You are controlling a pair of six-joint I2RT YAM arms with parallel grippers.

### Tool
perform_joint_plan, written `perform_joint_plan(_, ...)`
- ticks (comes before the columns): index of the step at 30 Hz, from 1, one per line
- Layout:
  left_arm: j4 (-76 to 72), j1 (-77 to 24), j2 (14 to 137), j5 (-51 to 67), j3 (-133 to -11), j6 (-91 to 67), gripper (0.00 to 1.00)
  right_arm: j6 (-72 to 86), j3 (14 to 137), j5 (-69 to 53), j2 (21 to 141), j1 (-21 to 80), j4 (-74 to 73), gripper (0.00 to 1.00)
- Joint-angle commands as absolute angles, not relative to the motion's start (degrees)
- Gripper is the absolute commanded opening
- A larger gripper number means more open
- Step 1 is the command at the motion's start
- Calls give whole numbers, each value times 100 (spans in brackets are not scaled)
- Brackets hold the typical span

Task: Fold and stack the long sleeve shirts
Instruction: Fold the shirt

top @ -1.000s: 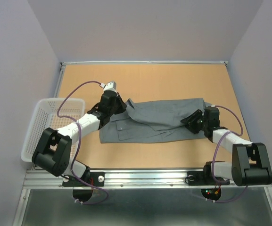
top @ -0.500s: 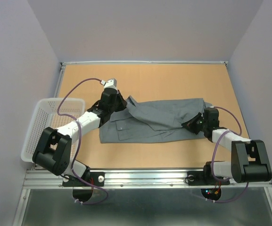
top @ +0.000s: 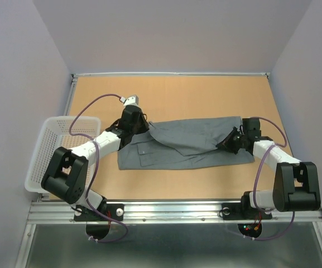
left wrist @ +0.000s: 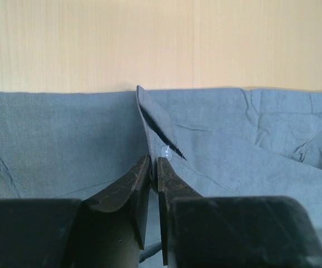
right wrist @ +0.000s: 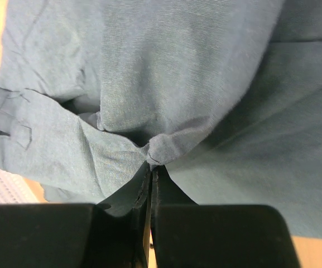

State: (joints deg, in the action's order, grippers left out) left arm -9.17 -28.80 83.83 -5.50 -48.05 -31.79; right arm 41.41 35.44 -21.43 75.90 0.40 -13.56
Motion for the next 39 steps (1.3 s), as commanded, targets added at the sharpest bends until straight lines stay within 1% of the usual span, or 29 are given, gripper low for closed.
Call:
perform_joint_plan(1,-896,-2900,8481,-642,-4939,-3120,23,3648,4025,-1961,7672,-167,-2135,1)
perform_joint_plan(4,-879,-2900,8552,-685,-4896,-3164,25,3446,4087,-1688,7708,-229,-2381,1)
perform_joint_plan(5,-870,-2900,8595,-686,-4869,-3164,26,3358,4096,-1609,7778,-237,-2443,6)
perform_joint_plan(7,-835,-2900,8622,-712,-4817,-3252,28,3253,4157,-1600,7866,-237,-2513,11)
perform_joint_plan(9,-739,-2900,8587,-817,-4746,-3348,31,3094,4192,-1547,7901,-237,-2619,21)
perform_joint_plan(10,-712,-2900,8535,-843,-4703,-3418,35,3033,4245,-1556,7884,-237,-2645,31)
perform_joint_plan(11,-625,-2909,8499,-896,-4685,-3436,38,2902,4297,-1599,7814,-229,-2698,37)
perform_joint_plan(14,-493,-2900,8280,-879,-4667,-3393,63,2586,4560,-1871,7700,-229,-2803,55)
perform_joint_plan(16,-361,-2909,8105,-905,-4728,-3323,65,2427,4789,-1977,7594,-194,-2935,61)
perform_joint_plan(20,-255,-2944,7945,-923,-4860,-3155,68,2224,5036,-2074,7375,-88,-2988,63)
perform_joint_plan(23,-228,-2971,8138,-722,-5009,-2910,71,1988,5168,-2205,7286,-62,-2971,63)
perform_joint_plan(26,-229,-2971,8507,-336,-5307,-2226,72,1697,5282,-2276,7286,-18,-2971,63)
perform_joint_plan(27,-194,-2962,8621,-282,-5422,-1980,77,1670,5308,-2276,7277,-18,-2971,63)
perform_joint_plan(29,-10,-2962,8999,-115,-5843,-1776,86,1591,5335,-2320,7286,122,-2962,67)
perform_joint_plan(30,139,-2971,9131,-36,-5984,-1706,87,1573,5335,-2329,7277,149,-2962,69)
perform_joint_plan(33,255,-2971,9553,202,-6319,-1679,87,1538,5335,-2312,7234,228,-2962,73)
perform_joint_plan(34,281,-2971,9745,185,-6459,-1714,86,1538,5335,-2294,7216,263,-2962,76)
perform_joint_plan(37,474,-2971,10167,149,-6688,-1802,83,1547,5317,-2215,7119,290,-2953,78)
perform_joint_plan(39,615,-2962,10379,184,-6934,-1846,79,1555,5282,-2180,7102,316,-2953,80)
